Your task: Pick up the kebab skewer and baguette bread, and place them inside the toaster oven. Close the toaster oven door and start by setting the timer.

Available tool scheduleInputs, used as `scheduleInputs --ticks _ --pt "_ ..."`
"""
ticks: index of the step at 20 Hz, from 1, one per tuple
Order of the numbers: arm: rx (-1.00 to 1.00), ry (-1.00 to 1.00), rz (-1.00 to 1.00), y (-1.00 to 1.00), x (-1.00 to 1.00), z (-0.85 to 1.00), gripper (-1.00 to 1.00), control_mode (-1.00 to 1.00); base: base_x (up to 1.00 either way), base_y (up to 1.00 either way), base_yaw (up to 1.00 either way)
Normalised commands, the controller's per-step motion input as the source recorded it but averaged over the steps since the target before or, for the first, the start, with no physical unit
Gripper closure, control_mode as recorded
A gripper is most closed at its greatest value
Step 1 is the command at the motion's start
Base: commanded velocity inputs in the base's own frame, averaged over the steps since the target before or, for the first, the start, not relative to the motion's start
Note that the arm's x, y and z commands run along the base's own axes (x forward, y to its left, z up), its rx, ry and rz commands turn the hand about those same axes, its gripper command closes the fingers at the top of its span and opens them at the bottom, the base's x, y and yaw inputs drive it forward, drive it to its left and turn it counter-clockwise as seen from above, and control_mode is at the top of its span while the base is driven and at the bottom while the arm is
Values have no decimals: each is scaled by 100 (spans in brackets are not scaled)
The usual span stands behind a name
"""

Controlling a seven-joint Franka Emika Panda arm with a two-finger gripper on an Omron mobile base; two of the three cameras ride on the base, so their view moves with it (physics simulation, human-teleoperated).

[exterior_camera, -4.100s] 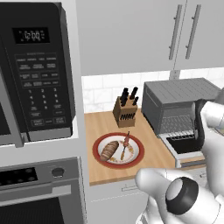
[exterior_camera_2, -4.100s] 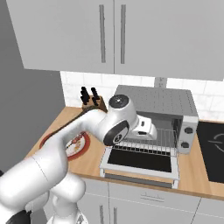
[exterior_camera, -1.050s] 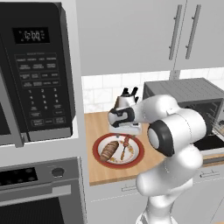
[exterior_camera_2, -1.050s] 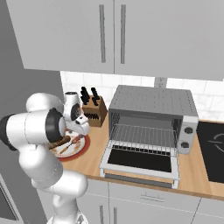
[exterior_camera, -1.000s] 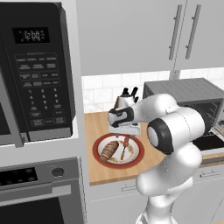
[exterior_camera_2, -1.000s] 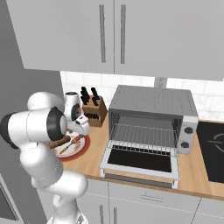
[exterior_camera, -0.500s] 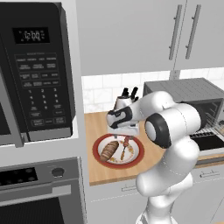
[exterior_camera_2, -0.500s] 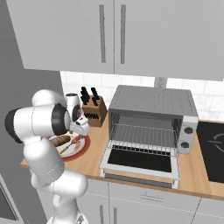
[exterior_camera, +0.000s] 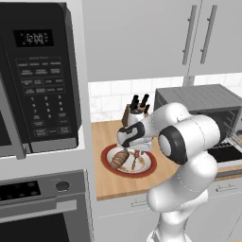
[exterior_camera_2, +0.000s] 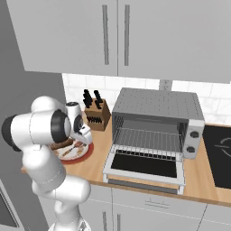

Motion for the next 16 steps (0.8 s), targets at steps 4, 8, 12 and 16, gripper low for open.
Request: scheduleInputs --ticks 4,8,12,16 --pt "0 -7 -2 -3 -6 -12 -100 -100 0 0 0" --pt "0 0 0 0 0 0 -100 -100 0 0 0" --pt "0 0 0 0 0 0 100 -100 0 0 0" --pt "0 0 0 0 0 0 100 -100 0 0 0"
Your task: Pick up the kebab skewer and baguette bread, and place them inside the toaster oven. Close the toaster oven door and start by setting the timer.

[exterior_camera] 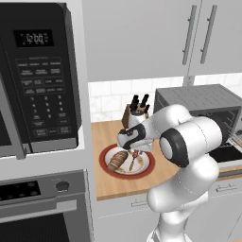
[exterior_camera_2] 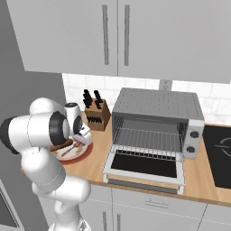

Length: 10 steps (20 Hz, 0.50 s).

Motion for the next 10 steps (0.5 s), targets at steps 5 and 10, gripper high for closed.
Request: scheduleInputs --ticks 5,10 --pt "0 0 0 0 0 0 100 -100 0 0 0" --pt "0 0 0 0 1 0 100 -100 0 0 0"
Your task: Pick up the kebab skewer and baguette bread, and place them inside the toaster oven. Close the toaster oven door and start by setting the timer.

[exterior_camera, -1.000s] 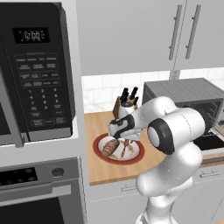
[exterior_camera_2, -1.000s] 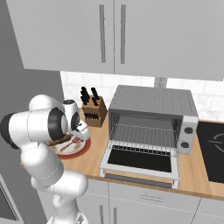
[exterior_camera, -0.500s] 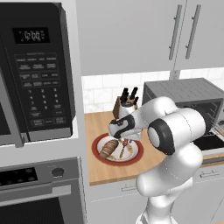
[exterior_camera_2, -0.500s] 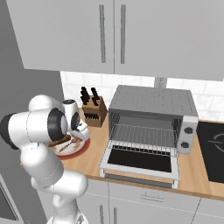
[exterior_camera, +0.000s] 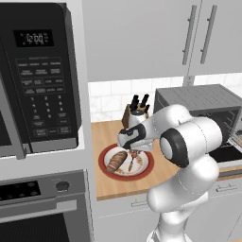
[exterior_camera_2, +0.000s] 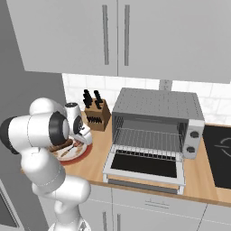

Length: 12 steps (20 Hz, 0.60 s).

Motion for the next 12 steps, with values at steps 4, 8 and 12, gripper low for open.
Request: scheduleInputs --ticks 4,8,12 --pt "0 -2 0 0 -29 61 100 -100 0 0 0" --pt "0 0 -4 4 -42 83 100 -100 0 0 0" --pt "3 0 -12 9 -50 76 100 -100 0 0 0"
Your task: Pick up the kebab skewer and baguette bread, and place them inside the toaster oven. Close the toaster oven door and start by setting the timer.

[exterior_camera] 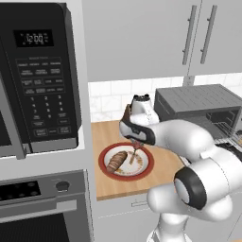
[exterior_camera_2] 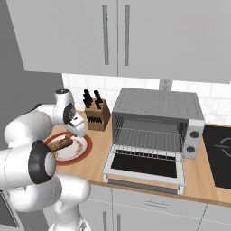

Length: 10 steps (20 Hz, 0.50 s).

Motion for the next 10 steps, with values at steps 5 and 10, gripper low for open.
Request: scheduleInputs --ticks 5,10 --pt "4 0 -16 -4 -74 60 100 -100 0 0 0" --pt "3 -10 -12 -7 -100 44 100 -100 0 0 0"
